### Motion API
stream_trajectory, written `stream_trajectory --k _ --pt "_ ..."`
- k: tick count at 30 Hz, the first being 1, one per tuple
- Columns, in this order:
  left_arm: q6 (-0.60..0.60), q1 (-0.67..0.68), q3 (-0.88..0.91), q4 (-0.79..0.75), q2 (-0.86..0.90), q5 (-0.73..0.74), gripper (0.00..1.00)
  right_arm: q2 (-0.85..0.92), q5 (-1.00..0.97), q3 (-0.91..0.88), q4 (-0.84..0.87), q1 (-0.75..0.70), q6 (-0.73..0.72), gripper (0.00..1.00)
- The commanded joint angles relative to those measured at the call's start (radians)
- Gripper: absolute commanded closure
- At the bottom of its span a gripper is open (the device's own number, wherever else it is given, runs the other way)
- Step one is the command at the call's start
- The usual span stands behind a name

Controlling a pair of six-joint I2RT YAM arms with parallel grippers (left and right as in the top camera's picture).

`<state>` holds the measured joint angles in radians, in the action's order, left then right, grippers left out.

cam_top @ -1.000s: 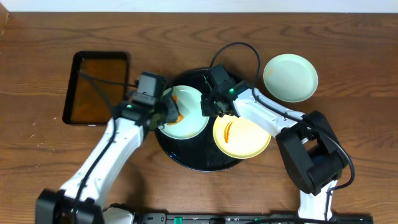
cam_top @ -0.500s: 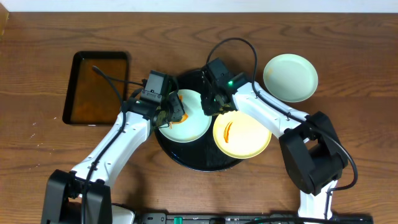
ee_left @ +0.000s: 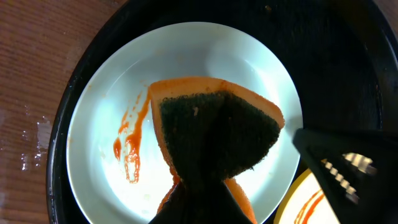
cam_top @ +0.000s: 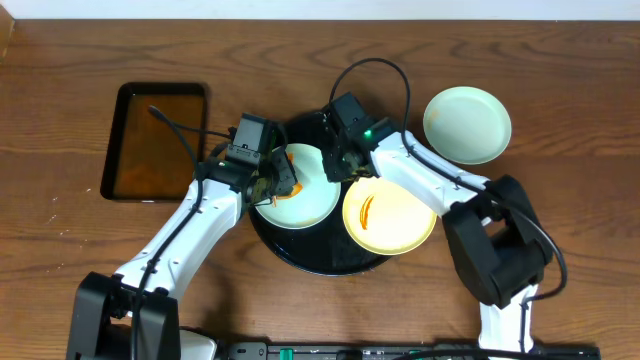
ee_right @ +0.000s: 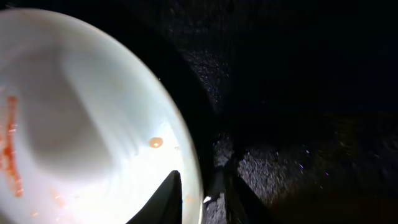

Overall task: Clean dirty plates on tray and stack at the side
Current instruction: 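Scrub the plate with the left-gripper sponge while right gripper holds it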

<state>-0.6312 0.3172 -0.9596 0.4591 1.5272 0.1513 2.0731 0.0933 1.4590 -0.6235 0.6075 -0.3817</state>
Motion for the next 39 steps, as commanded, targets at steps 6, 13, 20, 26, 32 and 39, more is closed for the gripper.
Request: stream_trajectory --k 6,13,20,26,32,39 --pt "0.001 0.002 0.004 -0.005 0.005 -0.005 0.92 0.067 0.013 0.014 0.011 0.009 0.012 0.89" --pt "0.0 0.033 0.006 -0.038 0.031 -0.005 0.92 0.067 0.012 0.014 0.013 0.008 0.012 0.99" --pt "-0.027 0.066 0.006 -0.099 0.162 -0.005 0.92 0.067 0.012 0.014 0.01 0.008 0.012 0.99" --pt "-0.035 0.066 0.006 -0.109 0.248 -0.006 0.92 0.067 0.012 0.014 0.006 0.008 0.012 0.99" --pt "0.046 0.064 0.006 -0.088 0.257 -0.128 0.92 0.067 0.012 0.014 0.003 0.007 0.012 0.99" --pt "0.151 0.019 0.002 0.011 0.252 -0.407 0.92 0.067 0.012 0.014 0.002 0.007 0.013 0.99"
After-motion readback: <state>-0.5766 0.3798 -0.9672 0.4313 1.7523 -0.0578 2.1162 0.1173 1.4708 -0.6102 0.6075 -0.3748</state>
